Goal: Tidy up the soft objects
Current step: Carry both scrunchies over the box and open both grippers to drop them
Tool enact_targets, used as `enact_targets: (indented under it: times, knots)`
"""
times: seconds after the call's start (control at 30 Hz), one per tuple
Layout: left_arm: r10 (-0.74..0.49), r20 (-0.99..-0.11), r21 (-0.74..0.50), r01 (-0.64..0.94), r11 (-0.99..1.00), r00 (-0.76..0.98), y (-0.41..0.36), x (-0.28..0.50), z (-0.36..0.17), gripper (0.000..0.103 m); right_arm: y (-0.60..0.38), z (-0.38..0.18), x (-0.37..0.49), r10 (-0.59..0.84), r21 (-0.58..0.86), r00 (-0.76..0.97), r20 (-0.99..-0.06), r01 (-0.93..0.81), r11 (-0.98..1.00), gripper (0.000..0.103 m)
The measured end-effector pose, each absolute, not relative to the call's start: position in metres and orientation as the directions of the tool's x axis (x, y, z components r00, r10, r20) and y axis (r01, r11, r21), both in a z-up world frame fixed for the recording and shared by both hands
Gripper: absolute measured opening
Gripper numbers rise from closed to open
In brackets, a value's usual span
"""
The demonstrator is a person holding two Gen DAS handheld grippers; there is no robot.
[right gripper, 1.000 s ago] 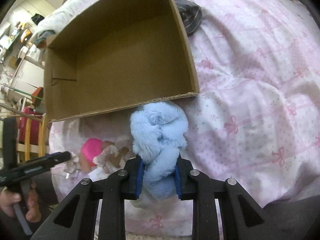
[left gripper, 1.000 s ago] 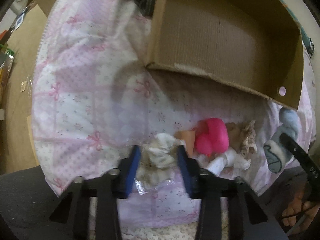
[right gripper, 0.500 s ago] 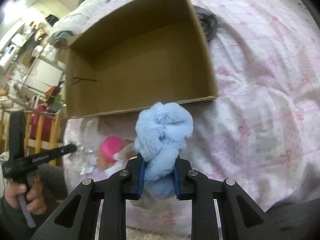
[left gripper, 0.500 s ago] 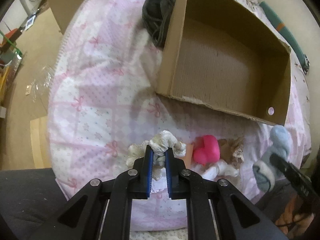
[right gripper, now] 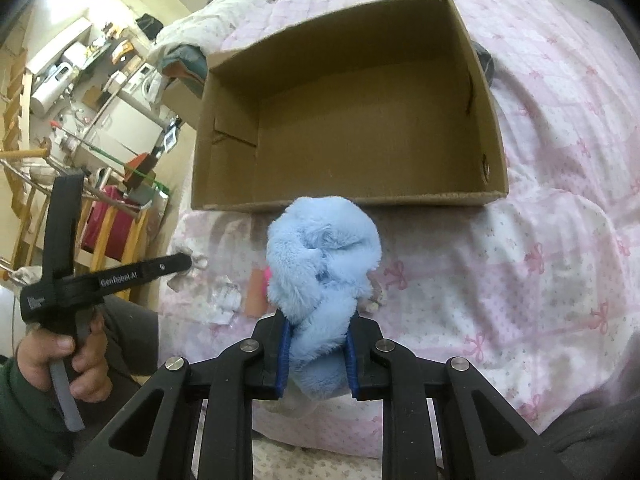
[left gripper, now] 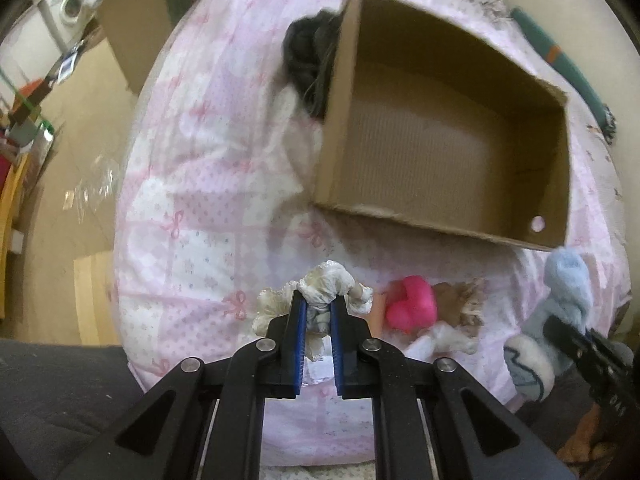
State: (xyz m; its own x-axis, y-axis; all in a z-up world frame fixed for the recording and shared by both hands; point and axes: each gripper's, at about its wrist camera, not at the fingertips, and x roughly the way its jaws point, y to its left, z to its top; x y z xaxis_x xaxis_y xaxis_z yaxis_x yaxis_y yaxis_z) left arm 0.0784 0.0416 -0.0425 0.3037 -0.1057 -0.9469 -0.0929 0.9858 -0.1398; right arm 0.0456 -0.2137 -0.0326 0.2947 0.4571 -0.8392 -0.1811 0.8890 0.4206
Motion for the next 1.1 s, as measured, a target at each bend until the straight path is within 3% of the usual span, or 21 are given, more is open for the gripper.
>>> enact_targets:
  times: [0.33, 0.5, 0.73, 0.87, 1.0, 1.1]
  knots:
    - [-0.068, -0.844, -0.078, 0.004, 0.997, 0.531, 0.019, 0.09, 0.04, 0.01, -0.225, 0.022, 0.055, 0.466, 0.403, 0.487, -0.739, -0.234, 0.885, 0.023]
    - [-0.071, -0.821, -0.059, 0.04, 0.997, 0.566, 0.006, 0.115, 0.054, 0.01, -0.232, 0.043, 0.072, 0.446, 0.369, 0.541, -0.713, -0.251, 0.895, 0.023]
    - [-0.122, -0.811, -0.095, 0.078, 0.992, 0.572, -0.01, 0.151, 0.045, 0.01, -0.241, 0.049, 0.107, 0.394, 0.327, 0.587, -0.707, -0.224, 0.918, 0.023]
    - [-0.14, -0.819, -0.111, 0.086, 0.99, 0.556, -0.018, 0.168, 0.024, 0.01, -0.248, 0.03, 0.124, 0.42, 0.398, 0.577, -0.701, -0.173, 0.901, 0.023]
    - [-0.205, -0.814, -0.169, 0.116, 0.979, 0.544, -0.022, 0.169, 0.0, 0.01, -0.249, 0.008, 0.132, 0.377, 0.367, 0.562, -0.736, -0.136, 0.92, 0.023]
    - [-0.18, -0.822, -0.129, 0.132, 0.983, 0.54, -0.029, 0.169, -0.014, 0.01, -0.241, 0.002, 0.133, 0.336, 0.305, 0.56, -0.758, -0.151, 0.94, 0.023]
